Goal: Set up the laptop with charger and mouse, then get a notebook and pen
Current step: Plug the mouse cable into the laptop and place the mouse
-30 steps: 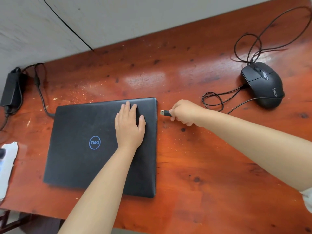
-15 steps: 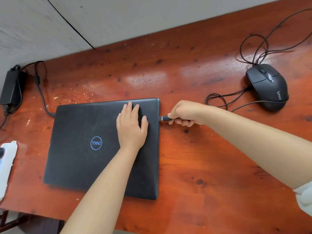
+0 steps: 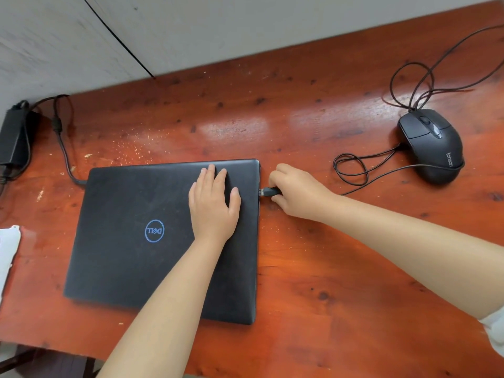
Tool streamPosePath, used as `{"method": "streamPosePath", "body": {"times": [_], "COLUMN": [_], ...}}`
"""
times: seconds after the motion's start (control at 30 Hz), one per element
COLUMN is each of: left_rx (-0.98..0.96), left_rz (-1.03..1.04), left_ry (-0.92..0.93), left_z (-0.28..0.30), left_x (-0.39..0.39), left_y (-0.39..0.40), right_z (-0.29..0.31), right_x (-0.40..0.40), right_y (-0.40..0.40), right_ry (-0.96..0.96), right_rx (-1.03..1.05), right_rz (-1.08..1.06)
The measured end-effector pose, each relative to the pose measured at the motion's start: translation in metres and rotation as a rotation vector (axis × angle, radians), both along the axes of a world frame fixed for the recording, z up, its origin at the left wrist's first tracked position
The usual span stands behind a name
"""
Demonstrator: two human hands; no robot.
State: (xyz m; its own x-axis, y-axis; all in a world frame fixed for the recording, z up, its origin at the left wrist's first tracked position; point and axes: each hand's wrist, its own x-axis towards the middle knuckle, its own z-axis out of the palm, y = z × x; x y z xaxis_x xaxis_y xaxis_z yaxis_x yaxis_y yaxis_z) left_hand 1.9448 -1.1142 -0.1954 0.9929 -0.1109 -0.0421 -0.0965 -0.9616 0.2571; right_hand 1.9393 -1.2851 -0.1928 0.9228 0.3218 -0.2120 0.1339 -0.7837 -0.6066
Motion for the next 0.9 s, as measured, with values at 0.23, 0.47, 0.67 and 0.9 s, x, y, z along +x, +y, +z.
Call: {"method": "streamPosePath", "body": {"times": [0.23, 0.47, 0.67, 0.9], "left_rx": [0.002, 0.016, 0.029, 0.035], "left_rz": [-0.001, 0.0, 0.005, 0.01], "left_ry": [-0.014, -0.016, -0.011, 0.01], "left_z": [-0.001, -0.002, -0.001, 0.004], "left_x": [0.0, 0.0, 0.0, -0.002], "left_y": [0.0, -0.001, -0.003, -0.005], "right_z": [0.001, 0.002, -0.004, 0.002], "right_x": [-0.014, -0.013, -0.014, -0.013], "right_y": [0.005, 0.011, 0.013, 0.015], "right_ry": [-0.453, -0.388, -0.405, -0.359], "right_rx": [-0.128, -0.076, -0.021, -0.143], "right_rz": [0.009, -0.022, -0.064, -0.046]}}
